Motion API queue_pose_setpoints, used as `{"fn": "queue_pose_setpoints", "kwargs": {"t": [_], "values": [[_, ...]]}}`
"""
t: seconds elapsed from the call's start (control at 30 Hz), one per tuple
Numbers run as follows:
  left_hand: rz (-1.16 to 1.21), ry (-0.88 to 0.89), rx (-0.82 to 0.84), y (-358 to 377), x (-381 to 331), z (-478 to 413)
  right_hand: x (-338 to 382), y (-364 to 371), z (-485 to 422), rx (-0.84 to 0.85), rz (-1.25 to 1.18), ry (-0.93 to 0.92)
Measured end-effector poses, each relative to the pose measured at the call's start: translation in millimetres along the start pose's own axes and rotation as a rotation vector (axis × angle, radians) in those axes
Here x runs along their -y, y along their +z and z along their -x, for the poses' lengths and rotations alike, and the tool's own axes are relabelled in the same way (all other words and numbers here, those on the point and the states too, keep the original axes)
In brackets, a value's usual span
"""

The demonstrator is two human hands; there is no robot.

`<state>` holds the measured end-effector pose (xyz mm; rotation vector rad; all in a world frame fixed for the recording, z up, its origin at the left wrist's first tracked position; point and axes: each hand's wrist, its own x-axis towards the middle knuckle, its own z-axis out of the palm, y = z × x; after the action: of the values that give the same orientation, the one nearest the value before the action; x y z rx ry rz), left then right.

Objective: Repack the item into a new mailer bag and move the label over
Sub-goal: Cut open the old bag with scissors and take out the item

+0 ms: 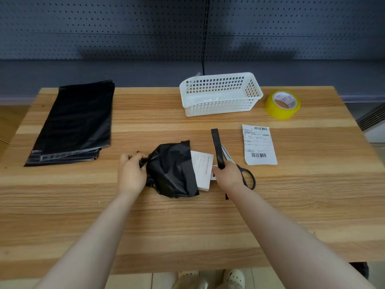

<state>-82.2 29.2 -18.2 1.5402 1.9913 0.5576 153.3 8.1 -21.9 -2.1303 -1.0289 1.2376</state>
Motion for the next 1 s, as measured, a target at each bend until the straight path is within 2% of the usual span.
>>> {"fn": "queue_pose_setpoints", "kwargs": {"t": [0.17,0.3,0.4,0.53,0.77,1.0], "values": [[0.056,0.112,0.031,4.0,-14.3,9.9,-0.3,2.0,0.4,0.003,-0.01,-0.009],[0.06,0.075,0.013,3.8,-22.2,10.2,-0.2,2.9,0.1,-0.006,-0.029,0.002],[0.058,0.042,0.098,3.7,-29.2,10.9,0.1,2.9,-0.5,-0.013,-0.012,0.003],[-0.111,0.063,0.227,1.6,-31.7,7.3,0.9,3.9,-0.6,-0.009,-0.014,0.021],[-0.126,0.197,-0.025,-8.2,-39.6,-2.1,-0.6,4.4,-4.9,-0.01,0.0,0.039],[-0.16,0.304,-0.109,-7.5,-59.4,0.3,-1.4,4.5,-3.8,-0.016,-0.007,0.048]]}}
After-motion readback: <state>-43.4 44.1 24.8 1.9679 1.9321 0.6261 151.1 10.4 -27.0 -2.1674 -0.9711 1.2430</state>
